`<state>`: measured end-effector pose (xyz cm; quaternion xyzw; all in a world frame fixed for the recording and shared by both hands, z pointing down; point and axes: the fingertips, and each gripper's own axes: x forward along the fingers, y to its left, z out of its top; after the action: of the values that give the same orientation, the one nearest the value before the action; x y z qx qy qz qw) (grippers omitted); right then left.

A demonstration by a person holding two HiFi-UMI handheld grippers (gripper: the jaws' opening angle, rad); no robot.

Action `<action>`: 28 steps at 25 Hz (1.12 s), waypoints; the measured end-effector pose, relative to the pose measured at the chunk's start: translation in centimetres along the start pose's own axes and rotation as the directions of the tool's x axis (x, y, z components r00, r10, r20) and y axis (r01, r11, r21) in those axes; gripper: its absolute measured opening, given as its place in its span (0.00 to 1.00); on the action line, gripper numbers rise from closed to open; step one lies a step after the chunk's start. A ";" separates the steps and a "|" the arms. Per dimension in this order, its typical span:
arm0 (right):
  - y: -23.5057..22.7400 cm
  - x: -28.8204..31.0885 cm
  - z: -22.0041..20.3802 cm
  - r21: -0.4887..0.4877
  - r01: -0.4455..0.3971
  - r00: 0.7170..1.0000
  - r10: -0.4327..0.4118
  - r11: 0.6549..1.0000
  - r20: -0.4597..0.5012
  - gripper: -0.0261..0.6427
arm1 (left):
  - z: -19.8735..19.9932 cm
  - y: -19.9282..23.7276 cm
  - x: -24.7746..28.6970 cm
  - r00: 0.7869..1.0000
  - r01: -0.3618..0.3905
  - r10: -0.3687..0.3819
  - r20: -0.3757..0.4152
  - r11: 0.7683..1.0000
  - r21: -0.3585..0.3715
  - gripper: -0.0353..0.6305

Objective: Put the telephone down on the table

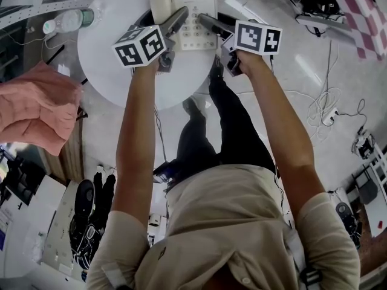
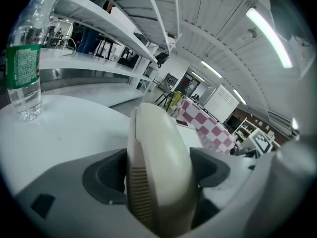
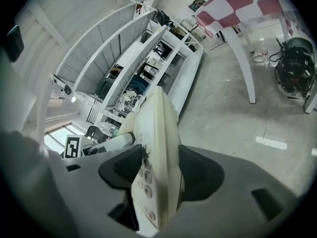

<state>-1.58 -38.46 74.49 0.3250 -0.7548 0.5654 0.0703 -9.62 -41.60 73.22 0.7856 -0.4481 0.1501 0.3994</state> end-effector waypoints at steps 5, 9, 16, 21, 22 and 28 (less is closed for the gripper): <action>0.0 -0.1 -0.1 -0.004 0.012 1.000 -0.012 1.000 -0.008 0.38 | 0.6 0.2 -1.0 1.000 -0.027 0.027 0.001 0.999 0.028 0.60; -0.1 -0.8 0.3 -0.036 0.062 0.998 -0.062 0.997 0.003 0.35 | 0.8 0.4 -2.4 0.999 -0.037 0.037 0.007 0.999 0.034 0.60; -0.4 -3.2 2.1 -0.096 0.172 0.985 -0.168 0.980 0.049 0.31 | 1.3 0.6 -5.6 0.998 -0.056 0.055 0.032 0.998 0.025 0.60; 0.9 -5.2 2.9 -0.147 0.240 0.970 -0.231 0.959 0.078 0.28 | 3.0 0.2 -8.6 0.995 -0.081 0.078 0.063 0.996 0.045 0.60; 1.3 -5.6 3.1 -0.156 0.251 0.967 -0.240 0.955 0.087 0.27 | 3.3 0.0 -9.2 0.994 -0.083 0.080 0.069 0.995 0.050 0.60; 5.0 -8.2 4.2 -0.230 0.304 0.950 -0.275 0.924 0.150 0.16 | 6.0 -1.2 -14.0 0.987 -0.099 0.088 0.138 0.992 0.076 0.46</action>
<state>3.07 -38.13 65.14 0.4535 -0.7664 0.4293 0.1504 -17.13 -37.67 60.53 0.7879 -0.5038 0.1341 0.3279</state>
